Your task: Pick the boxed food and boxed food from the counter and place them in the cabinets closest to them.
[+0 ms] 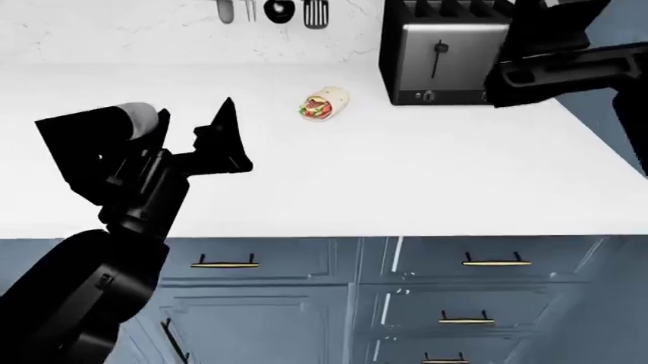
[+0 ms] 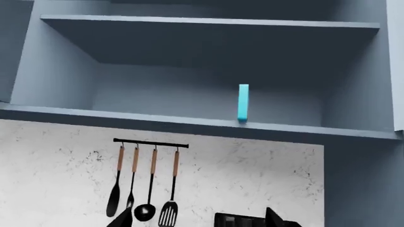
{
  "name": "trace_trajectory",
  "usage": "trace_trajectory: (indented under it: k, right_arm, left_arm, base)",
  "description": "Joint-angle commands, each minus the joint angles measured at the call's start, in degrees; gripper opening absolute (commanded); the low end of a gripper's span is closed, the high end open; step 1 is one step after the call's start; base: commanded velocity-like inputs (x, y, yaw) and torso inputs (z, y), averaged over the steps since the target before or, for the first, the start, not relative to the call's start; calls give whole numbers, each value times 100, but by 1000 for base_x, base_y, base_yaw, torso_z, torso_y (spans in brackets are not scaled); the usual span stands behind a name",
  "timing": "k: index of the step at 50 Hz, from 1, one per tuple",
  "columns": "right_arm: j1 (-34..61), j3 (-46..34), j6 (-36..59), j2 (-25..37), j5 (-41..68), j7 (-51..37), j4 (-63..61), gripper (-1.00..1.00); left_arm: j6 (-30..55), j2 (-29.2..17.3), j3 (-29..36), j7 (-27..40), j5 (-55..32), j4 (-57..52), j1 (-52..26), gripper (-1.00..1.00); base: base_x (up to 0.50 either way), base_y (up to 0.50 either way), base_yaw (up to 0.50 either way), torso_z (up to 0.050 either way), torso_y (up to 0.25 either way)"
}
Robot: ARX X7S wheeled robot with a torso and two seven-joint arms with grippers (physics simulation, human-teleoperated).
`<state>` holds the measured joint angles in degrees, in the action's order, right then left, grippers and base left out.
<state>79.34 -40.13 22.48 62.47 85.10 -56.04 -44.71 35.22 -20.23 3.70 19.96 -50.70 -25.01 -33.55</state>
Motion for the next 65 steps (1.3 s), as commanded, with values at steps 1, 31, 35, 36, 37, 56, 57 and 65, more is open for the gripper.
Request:
trace_trajectory:
  k: [1,31,35,36,37,56,57,65]
  right_arm:
    - [-3028,-358,-1909,495,-2328,474,-706,100]
    - [-4556,-785,-3152,87,-3777,528,-335,100]
    - [-4543,-786,-3140,60,-3778,537,-318,100]
    - [-4533,-791,-3122,50,-3781,544,-316,100]
    - [-4522,-796,-3097,43,-3786,544,-319,100]
    - [-4487,-798,-3003,22,-3773,520,-353,100]
    - [-4488,-799,-3004,17,-3768,522,-348,100]
    - [-4460,-818,-2923,-8,-3787,518,-387,100]
  left_arm:
    - [-170,-306,-372,223,-154,-1097,725,100]
    - [-163,-593,-754,682,-333,-1757,898,100]
    - [-247,-596,-728,621,-217,-1786,931,100]
    - [-289,-593,-717,589,-163,-1802,951,100]
    - [-335,-589,-704,542,-121,-1821,974,100]
    - [-386,-650,-767,479,-365,-1868,1014,100]
    - [-388,-652,-761,477,-359,-1869,1016,100]
    - [-389,-682,-773,496,-388,-1875,1013,100]
  base:
    - [-499,133,0,0,0]
    - [-119,325,0,0,0]
    - [4,500,0,0,0]
    - [4,500,0,0,0]
    - [4,500,0,0,0]
    - [4,500,0,0,0]
    - [4,500,0,0,0]
    - [40,500,0,0,0]
